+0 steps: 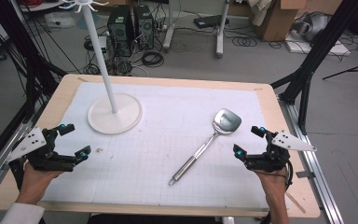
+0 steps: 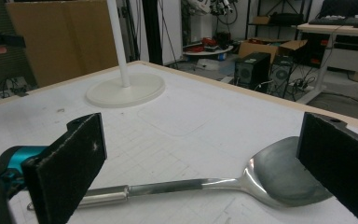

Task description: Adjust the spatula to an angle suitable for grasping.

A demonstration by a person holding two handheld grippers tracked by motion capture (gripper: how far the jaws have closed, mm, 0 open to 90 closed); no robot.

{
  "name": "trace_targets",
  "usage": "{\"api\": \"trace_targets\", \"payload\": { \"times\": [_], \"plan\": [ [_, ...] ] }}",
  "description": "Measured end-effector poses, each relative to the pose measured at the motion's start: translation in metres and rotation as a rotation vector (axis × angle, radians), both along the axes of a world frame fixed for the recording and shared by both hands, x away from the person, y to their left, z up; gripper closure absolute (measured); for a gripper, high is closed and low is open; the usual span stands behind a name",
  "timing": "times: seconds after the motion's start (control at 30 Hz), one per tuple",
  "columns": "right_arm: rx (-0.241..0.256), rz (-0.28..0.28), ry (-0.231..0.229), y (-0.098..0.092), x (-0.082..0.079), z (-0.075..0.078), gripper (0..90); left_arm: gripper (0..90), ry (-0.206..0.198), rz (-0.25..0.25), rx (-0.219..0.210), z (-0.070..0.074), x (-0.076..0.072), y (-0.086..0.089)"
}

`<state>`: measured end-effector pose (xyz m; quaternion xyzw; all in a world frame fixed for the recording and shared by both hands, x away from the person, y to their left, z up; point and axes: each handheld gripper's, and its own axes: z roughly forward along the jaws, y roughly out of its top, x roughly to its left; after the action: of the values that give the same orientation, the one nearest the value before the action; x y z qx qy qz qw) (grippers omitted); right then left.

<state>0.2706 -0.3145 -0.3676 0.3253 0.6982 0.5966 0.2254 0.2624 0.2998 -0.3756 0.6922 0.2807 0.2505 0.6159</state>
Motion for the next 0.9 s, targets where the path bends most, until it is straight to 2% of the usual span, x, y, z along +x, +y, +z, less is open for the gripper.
{"api": "trace_targets", "payload": {
  "times": [0.07, 0.27, 0.6, 0.77, 0.9],
  "plan": [
    [-0.016, 0.001, 0.0, 0.0, 0.001, -0.001, 0.5, 1.7, 0.0, 0.002, 0.0, 0.0, 0.001, 0.0],
    [-0.008, -0.002, 0.006, -0.001, 0.0, 0.0, 0.5, 1.7, 0.003, 0.0, 0.008, -0.001, 0.0, 0.0],
    [-0.023, 0.001, 0.019, 0.0, -0.001, 0.001, 0.5, 1.8, 0.002, -0.005, 0.012, -0.002, 0.0, 0.0],
    [-0.033, 0.017, 0.016, 0.002, 0.003, 0.011, 0.5, 1.7, 0.001, -0.008, 0.021, -0.002, -0.001, -0.001],
    [-0.032, 0.022, 0.011, 0.004, 0.01, 0.017, 0.5, 1.8, 0.001, -0.009, 0.01, -0.002, 0.0, -0.001]
  ]
}}
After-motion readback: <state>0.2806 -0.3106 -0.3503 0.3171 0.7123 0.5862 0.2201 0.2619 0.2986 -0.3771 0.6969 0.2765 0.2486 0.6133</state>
